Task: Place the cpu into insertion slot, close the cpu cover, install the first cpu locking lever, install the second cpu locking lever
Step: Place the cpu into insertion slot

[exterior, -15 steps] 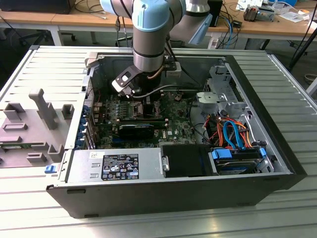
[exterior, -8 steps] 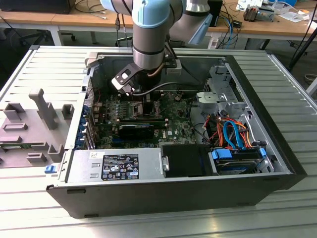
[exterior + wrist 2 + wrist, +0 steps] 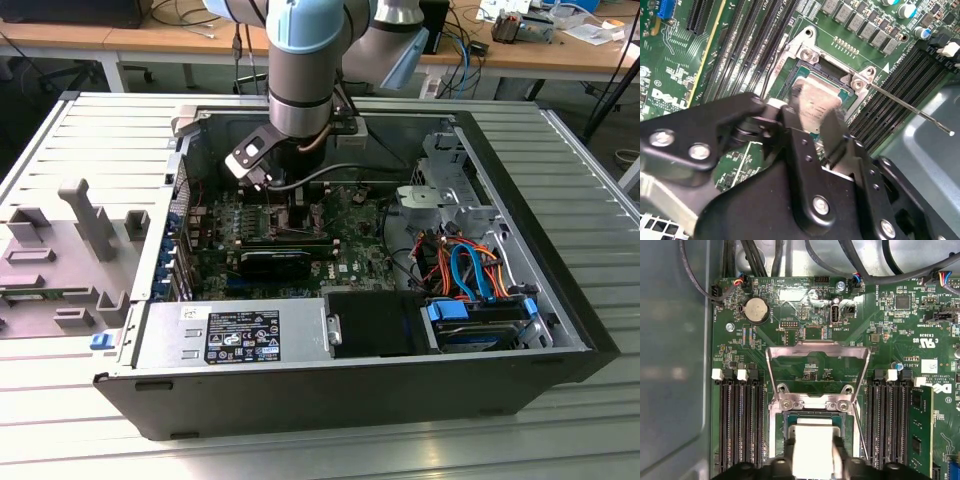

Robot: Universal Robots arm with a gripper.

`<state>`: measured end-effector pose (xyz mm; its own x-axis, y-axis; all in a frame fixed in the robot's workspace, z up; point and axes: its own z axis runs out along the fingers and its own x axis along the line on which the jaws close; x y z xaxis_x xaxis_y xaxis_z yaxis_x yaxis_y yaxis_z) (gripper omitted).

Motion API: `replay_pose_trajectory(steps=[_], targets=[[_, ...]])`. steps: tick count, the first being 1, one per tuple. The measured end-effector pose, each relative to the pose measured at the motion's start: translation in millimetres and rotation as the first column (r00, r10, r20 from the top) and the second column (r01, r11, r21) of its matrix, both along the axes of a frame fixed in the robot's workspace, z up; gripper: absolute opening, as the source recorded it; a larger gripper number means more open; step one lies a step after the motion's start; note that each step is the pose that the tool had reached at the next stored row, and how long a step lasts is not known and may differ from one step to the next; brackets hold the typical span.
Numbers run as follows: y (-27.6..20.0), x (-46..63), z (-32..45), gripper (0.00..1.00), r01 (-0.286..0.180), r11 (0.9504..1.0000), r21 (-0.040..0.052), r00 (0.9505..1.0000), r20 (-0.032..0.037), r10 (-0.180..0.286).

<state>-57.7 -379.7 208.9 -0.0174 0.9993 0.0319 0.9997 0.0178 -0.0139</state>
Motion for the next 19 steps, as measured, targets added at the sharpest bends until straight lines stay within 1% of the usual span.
replay_pose_trajectory(steps=[5, 9, 13, 15, 16, 17, 18, 19], targets=[[-1.0, 1.0, 0.0, 0.11, 0.000, 1.0000, 0.0000, 1.0000, -0.0008, 0.000], [-2.7, 1.7, -1.2, 0.11, 0.000, 1.0000, 0.0001, 1.0000, -0.0028, 0.000], [-2.9, 1.8, -3.2, 0.11, 0.000, 1.0000, -0.0007, 1.0000, -0.0038, 0.000], [-2.8, 1.8, -3.1, 0.11, 0.000, 1.0000, -0.0002, 1.0000, -0.0034, 0.000], [-2.6, 1.9, -2.3, 0.11, 0.000, 1.0000, 0.0011, 1.0000, -0.0026, 0.000], [-2.6, 2.0, 0.2, 0.11, 0.000, 1.0000, 0.0013, 1.0000, -0.0025, 0.000], [-2.7, 1.9, 6.3, 0.11, 0.000, 1.0000, 0.0000, 1.0000, -0.0033, 0.000], [-2.8, 1.9, 9.2, 0.11, 0.000, 1.0000, 0.0000, 1.0000, -0.0032, 0.000]])
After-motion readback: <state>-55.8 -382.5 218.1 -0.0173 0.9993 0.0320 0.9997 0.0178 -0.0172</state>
